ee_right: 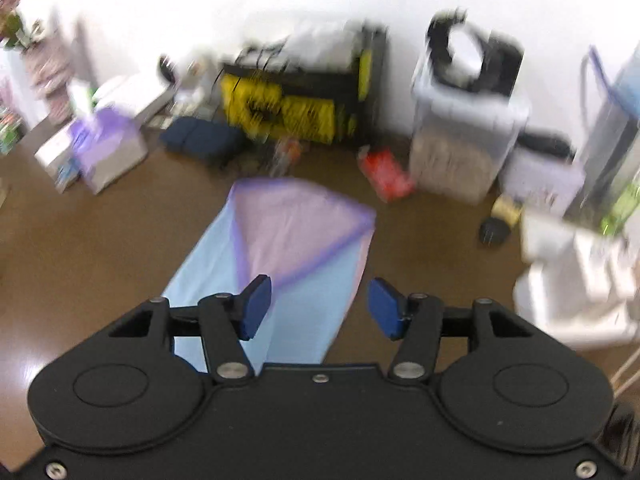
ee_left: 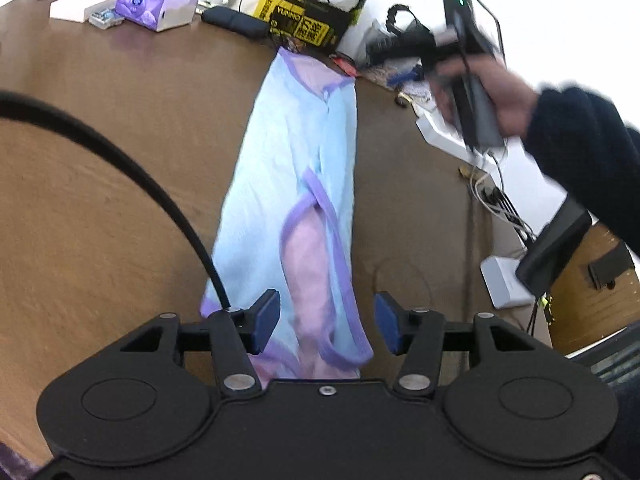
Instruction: Fold clothes
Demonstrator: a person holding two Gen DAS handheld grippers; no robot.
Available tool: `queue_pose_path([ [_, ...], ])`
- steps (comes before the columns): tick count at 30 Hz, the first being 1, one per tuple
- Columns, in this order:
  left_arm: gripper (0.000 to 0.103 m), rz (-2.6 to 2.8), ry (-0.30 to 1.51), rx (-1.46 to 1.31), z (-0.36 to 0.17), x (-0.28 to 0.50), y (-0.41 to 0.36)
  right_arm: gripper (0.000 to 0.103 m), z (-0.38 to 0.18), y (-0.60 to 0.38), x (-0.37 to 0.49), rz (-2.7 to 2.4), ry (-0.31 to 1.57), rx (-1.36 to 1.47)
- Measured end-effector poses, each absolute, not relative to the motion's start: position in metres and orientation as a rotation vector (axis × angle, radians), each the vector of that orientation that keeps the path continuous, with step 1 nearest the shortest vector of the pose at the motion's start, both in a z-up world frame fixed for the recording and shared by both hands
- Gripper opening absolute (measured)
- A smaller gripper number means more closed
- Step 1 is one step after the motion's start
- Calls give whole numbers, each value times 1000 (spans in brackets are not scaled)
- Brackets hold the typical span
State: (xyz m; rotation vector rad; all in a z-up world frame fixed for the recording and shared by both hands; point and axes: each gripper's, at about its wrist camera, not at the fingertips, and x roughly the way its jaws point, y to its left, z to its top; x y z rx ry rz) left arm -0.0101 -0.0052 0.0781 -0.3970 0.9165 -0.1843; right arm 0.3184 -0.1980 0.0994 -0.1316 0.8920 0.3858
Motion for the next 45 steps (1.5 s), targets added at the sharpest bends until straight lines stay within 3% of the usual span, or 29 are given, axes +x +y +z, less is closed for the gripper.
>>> queue_pose_path([
  [4, 52, -177, 927, -355, 85, 7, -1, 32, 77, -178, 321, 393, 935, -116],
  [6, 52, -178, 929, -335, 88, 11, -2, 1, 66, -166, 328, 378, 983, -107],
  [12, 52, -191, 958, -272, 90, 7, -8, 6, 58, -132, 327, 455, 965, -123],
  [14, 52, -197, 966, -253, 90, 8, -9, 44, 59, -134, 325, 443, 962, -100],
  [16, 52, -201, 970, -232, 91, 8, -9, 68, 67, -141, 318, 423, 928, -78],
  [17, 52, -199, 969, -227, 91, 9, -7, 69, 75, -149, 310, 406, 896, -69],
  [21, 52, -197, 965, -251, 91, 18, 1, 67, 95, -182, 273, 451, 889, -43],
  [24, 52, -215, 963, -289, 90, 37, 4, 59, 102, -194, 218, 567, 911, -126],
  [30, 52, -299, 974, -406, 89, 99, 0, 55, 91, -190, 100, 694, 969, -264],
  [38, 51, -360, 1032, -113, 67, 157, -68, 44, 76, -169, 35, 667, 961, -296],
  [41, 37, -317, 1040, 5, 57, 160, -83, 36, 77, -164, 27, 653, 947, -301],
  [43, 9, -284, 1077, 9, 46, 164, -81, 31, 77, -161, 24, 643, 940, -314],
  [45, 6, -288, 1088, -28, 42, 166, -74, 22, 75, -159, 24, 620, 938, -324],
])
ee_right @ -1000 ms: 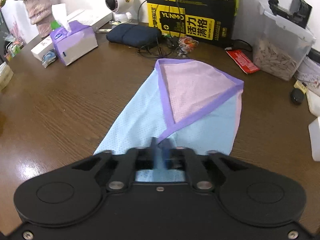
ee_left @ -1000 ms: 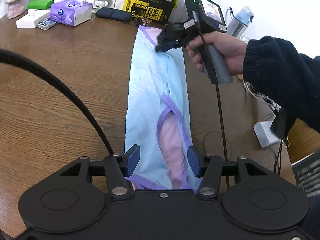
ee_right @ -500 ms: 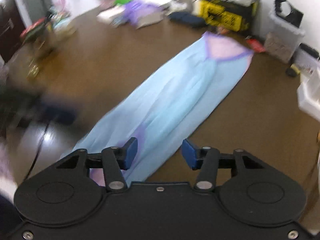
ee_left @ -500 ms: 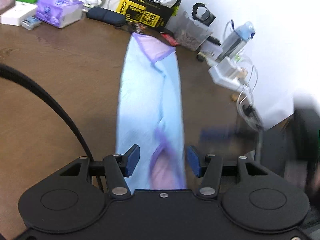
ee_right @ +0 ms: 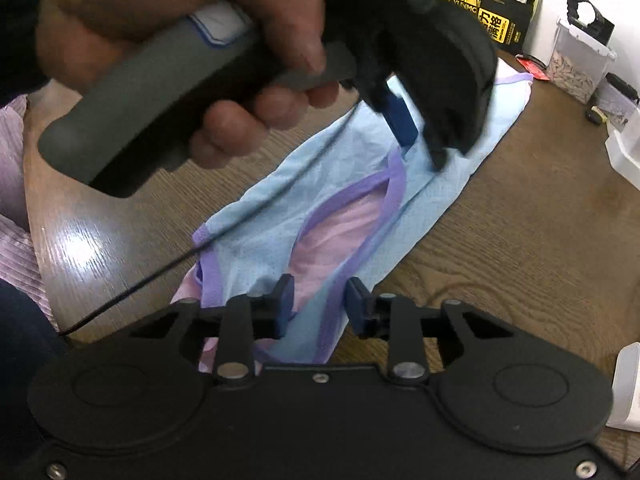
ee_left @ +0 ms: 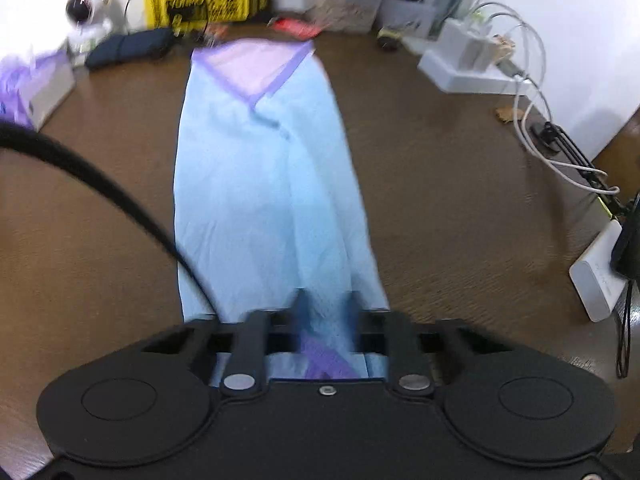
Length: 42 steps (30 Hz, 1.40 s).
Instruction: Fold clothes
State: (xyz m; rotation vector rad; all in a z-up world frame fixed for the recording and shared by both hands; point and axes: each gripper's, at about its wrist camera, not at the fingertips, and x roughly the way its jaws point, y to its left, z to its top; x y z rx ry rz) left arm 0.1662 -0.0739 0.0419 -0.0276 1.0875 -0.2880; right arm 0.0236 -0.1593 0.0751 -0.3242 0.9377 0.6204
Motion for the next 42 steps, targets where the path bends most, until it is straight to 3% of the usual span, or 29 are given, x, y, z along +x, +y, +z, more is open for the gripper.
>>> queue_pose_path([
  [2, 3, -264, 1084, -91, 42, 169, -62, 14, 75, -160, 24, 585, 944, -333],
  [9, 4, -146, 1160, -517, 27, 164, 0, 13, 73, -154, 22, 592, 954, -398],
  [12, 8, -139, 1130, -544, 33, 164, 7, 14, 70, -150, 19, 599, 951, -449],
  [14, 20, -160, 1080, -530, 43, 168, 5, 14, 67, -151, 18, 599, 955, -451],
  [16, 60, -187, 1025, -516, 55, 183, -1, 14, 65, -152, 22, 600, 960, -454],
  [17, 63, -192, 1002, -507, 60, 189, -4, 14, 65, -152, 24, 601, 962, -456],
  [20, 63, -205, 915, -473, 71, 216, -16, 14, 64, -150, 29, 598, 969, -467],
  [23, 61, -215, 953, -480, 62, 250, -28, 14, 63, -146, 30, 599, 975, -473],
  [24, 55, -209, 973, -487, 57, 259, -31, 14, 63, -145, 30, 599, 975, -474],
  [27, 26, -185, 1002, -517, 43, 280, -30, 14, 62, -141, 31, 596, 976, -477],
  [30, 5, -183, 1017, -546, 33, 292, -25, 14, 61, -143, 30, 591, 977, -466],
  [35, 5, -206, 944, -506, 28, 304, -23, 14, 63, -143, 27, 582, 982, -455],
  [38, 10, -175, 1011, -468, 19, 311, -25, 18, 64, -143, 27, 569, 988, -454],
  [40, 20, -209, 998, -487, 18, 312, -23, 22, 66, -146, 28, 556, 990, -440],
  [42, 18, -244, 991, -462, 19, 314, -25, 23, 67, -148, 30, 554, 998, -424],
])
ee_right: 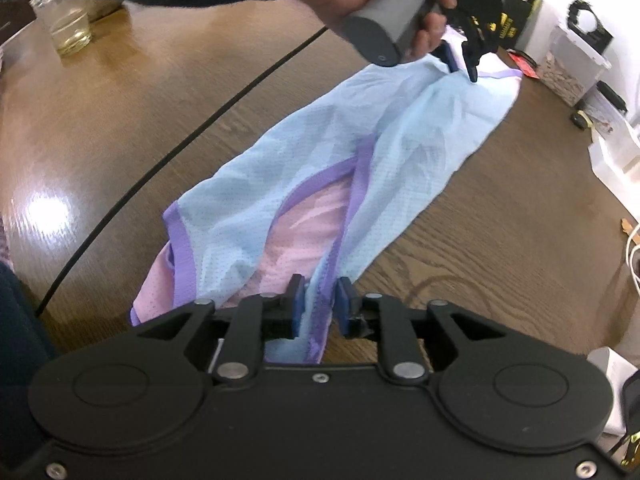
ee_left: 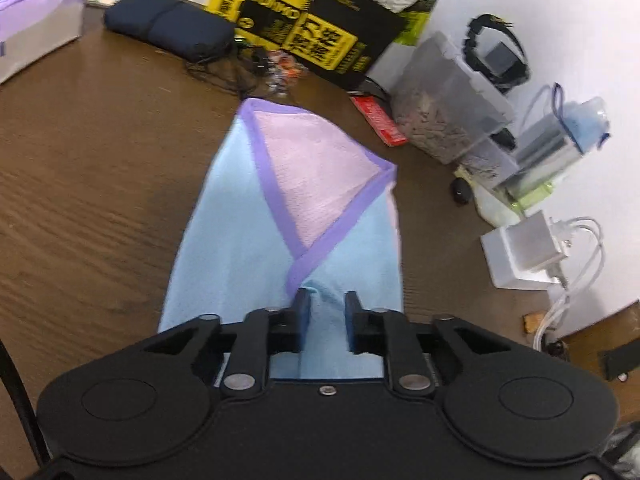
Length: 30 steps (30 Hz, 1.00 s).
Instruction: Fold clothes
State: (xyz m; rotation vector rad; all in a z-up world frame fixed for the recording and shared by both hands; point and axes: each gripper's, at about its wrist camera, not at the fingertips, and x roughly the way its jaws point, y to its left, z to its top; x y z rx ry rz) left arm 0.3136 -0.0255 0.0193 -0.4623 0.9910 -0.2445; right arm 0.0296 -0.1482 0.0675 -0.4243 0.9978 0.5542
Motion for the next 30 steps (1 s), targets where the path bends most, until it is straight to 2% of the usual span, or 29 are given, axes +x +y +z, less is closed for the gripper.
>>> queue_pose_path([
  [1, 13, -267, 980, -430, 20, 315, -29, 23, 67, -148, 30, 556, 1002, -425],
  [2, 13, -280, 973, -413, 20, 316, -31, 23, 67, -148, 30, 557, 1007, -430],
  [6, 15, -276, 976, -353, 20, 313, -35, 23, 70, -148, 29, 559, 1010, -428],
  [8, 28, -257, 966, -296, 27, 305, -34, 26, 79, -154, 32, 540, 1002, -376],
  [10, 55, -248, 936, -238, 38, 294, -30, 32, 91, -170, 40, 505, 987, -284],
  [12, 60, -257, 885, -196, 50, 279, -21, 34, 105, -192, 53, 458, 961, -180],
  [17, 61, -301, 846, -78, 75, 240, -6, 34, 131, -249, 141, 262, 897, -39],
  [21, 63, -297, 883, -39, 82, 222, -7, 35, 126, -254, 228, 199, 865, -2],
  [24, 63, -312, 909, -34, 82, 205, -7, 46, 105, -238, 308, 177, 901, 78],
  [30, 64, -346, 977, 3, 64, 162, -16, 46, 62, -202, 386, 186, 970, 30],
])
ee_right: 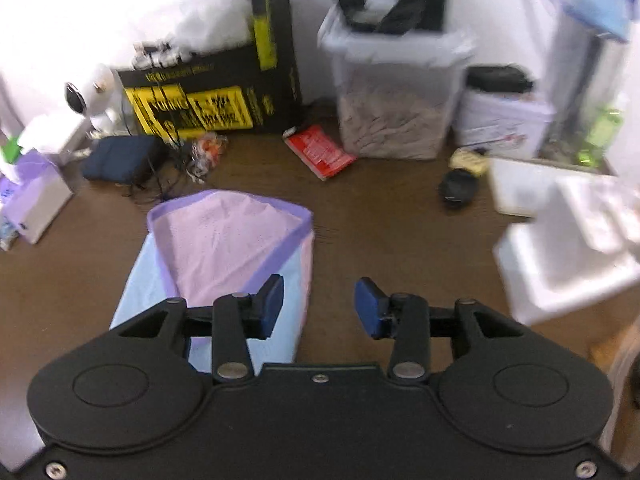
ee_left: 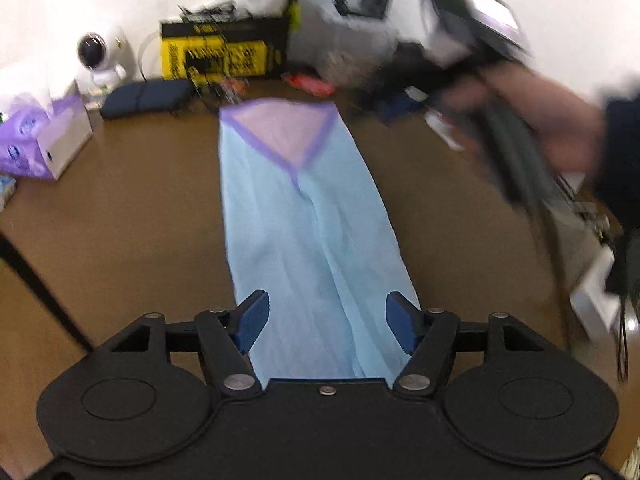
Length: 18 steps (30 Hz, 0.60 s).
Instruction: Fold clothes
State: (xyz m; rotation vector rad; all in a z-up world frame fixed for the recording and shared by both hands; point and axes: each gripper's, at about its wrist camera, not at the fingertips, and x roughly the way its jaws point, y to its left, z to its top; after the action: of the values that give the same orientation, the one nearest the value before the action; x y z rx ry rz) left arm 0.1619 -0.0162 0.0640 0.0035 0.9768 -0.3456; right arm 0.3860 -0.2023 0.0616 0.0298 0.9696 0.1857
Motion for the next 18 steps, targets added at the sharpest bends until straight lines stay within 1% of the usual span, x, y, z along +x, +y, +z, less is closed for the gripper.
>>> queue_pose_path([
  [3, 64, -344, 995, -23, 59, 158, -17, 42, 49, -184, 399, 185, 971, -42],
  [5, 64, -342, 1000, -30, 57, 159, -17, 13, 41, -180, 403, 201, 963, -38],
  [6, 64, -341, 1003, -32, 57, 160, -17, 7, 41, -180, 404, 203, 955, -43],
  [7, 64, -338, 1006, -35, 56, 161, -16, 4, 40, -179, 406, 181, 943, -70],
  [12, 64, -315, 1021, -47, 50, 169, -11, 5, 38, -191, 413, 172, 931, -53],
  [13, 64, -310, 1024, -47, 49, 170, -10, 14, 42, -192, 412, 177, 922, -44],
  [14, 64, -309, 1025, -46, 49, 170, -10, 38, 47, -194, 409, 176, 907, -34],
  [15, 64, -305, 1024, -44, 50, 171, -9, 50, 52, -196, 407, 170, 894, -29],
  [16, 64, -302, 1021, -41, 52, 173, -9, 67, 61, -201, 401, 149, 860, -23],
  [18, 64, -300, 1015, -38, 55, 173, -9, 69, 79, -212, 380, 143, 785, -8],
])
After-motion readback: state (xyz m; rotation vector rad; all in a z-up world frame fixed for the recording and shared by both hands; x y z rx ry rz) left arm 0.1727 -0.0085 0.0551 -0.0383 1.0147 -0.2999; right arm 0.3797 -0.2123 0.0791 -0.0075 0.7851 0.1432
